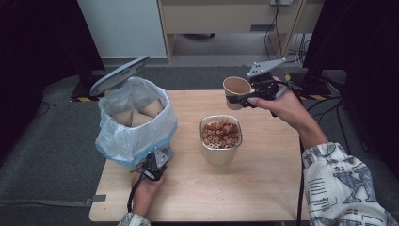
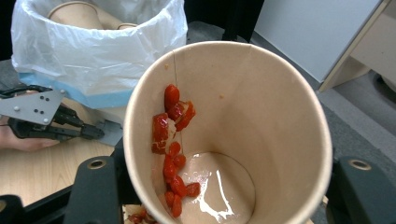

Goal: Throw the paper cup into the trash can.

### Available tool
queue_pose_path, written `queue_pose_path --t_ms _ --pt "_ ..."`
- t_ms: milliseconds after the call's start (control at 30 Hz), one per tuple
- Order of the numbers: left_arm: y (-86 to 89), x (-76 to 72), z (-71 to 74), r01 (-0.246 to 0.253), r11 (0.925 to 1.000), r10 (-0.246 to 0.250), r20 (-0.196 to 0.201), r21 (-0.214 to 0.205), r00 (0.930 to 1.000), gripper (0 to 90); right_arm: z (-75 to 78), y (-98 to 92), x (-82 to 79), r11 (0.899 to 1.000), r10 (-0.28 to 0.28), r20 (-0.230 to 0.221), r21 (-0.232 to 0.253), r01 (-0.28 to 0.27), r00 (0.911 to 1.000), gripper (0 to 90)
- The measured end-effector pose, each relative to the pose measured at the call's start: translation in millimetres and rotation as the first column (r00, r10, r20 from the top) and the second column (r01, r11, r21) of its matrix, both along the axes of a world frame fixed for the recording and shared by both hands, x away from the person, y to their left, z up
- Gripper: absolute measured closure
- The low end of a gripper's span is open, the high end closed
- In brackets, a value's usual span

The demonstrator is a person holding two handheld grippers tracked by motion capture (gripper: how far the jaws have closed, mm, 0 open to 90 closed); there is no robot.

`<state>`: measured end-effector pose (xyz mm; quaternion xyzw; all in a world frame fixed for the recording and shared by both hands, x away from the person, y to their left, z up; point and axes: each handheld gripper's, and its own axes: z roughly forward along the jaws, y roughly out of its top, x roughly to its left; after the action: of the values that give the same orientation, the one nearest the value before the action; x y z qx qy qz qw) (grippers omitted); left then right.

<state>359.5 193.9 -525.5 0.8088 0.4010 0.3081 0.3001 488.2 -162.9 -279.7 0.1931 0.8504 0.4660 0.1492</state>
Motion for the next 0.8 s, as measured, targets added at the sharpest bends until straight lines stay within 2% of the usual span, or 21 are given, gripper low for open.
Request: queue_pose_path --t_ms 500,800 --pt "0.0 -0.1 0.1 0.0 1.0 0.0 -0.001 0.002 1.0 89.1 7.2 25.3 -1.4 1.0 0.024 -0.029 0.021 -0.023 0.9993 36.8" --pt "-0.1 -0.1 0.0 0.0 1.0 0.0 0.0 0.002 1.0 89.1 11.1 45.5 -0.6 0.999 0.036 -0.038 0.011 -0.035 0.9986 36.7"
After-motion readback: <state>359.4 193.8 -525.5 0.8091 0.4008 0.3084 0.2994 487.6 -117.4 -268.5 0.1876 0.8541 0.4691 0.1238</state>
